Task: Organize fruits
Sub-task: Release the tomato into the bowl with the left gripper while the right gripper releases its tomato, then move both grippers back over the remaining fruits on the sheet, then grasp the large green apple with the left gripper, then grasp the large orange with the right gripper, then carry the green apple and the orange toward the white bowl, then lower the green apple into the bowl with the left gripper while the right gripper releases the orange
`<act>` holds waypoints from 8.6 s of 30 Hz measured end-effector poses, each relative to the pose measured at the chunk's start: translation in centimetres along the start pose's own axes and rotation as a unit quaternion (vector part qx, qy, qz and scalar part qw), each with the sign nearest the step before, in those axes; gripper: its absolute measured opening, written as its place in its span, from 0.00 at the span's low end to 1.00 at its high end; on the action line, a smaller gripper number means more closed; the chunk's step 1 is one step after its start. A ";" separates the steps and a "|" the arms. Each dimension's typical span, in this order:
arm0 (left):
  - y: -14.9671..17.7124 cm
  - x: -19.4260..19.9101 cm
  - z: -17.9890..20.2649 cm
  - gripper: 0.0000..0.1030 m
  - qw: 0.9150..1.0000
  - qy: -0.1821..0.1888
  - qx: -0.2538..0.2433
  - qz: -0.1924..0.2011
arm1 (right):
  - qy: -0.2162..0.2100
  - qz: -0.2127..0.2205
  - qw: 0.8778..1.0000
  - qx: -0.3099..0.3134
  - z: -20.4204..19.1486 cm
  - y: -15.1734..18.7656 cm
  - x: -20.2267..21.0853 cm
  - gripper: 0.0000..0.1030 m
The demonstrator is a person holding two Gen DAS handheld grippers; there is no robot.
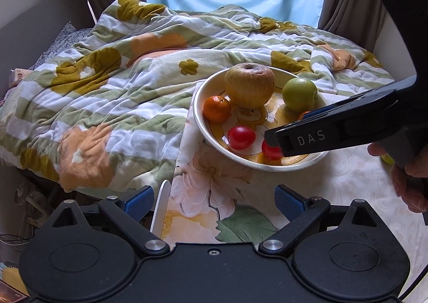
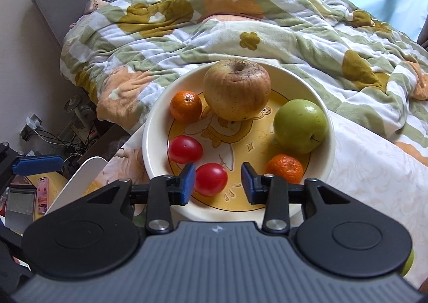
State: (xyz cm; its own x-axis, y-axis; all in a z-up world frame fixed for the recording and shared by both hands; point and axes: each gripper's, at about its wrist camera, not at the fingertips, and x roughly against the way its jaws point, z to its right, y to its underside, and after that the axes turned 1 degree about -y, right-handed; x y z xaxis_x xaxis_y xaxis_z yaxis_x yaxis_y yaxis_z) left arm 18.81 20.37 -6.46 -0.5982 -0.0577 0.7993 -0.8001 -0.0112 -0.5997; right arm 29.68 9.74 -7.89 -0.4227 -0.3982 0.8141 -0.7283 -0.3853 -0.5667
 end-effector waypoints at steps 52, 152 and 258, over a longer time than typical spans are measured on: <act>3.3 12.9 18.8 0.96 0.995 -0.019 -0.029 0.096 | 0.119 0.111 0.981 -0.106 13.1 17.9 27.0 1.00; 2.5 10.5 19.9 0.55 0.993 0.029 0.023 0.110 | 0.111 0.081 0.988 -0.073 19.4 19.9 24.9 0.72; -1.5 3.7 1.1 1.00 0.997 0.024 -0.038 0.063 | 0.098 0.057 0.990 -0.087 2.4 2.1 7.6 1.00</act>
State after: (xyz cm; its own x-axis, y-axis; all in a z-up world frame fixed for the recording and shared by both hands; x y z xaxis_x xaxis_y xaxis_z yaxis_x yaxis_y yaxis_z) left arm 17.85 19.09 -2.59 -0.6947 -0.0056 0.7193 -0.7179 0.0680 -0.6928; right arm 26.23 3.95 -3.20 -0.5916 -0.2554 0.7647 -0.7446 -0.1907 -0.6397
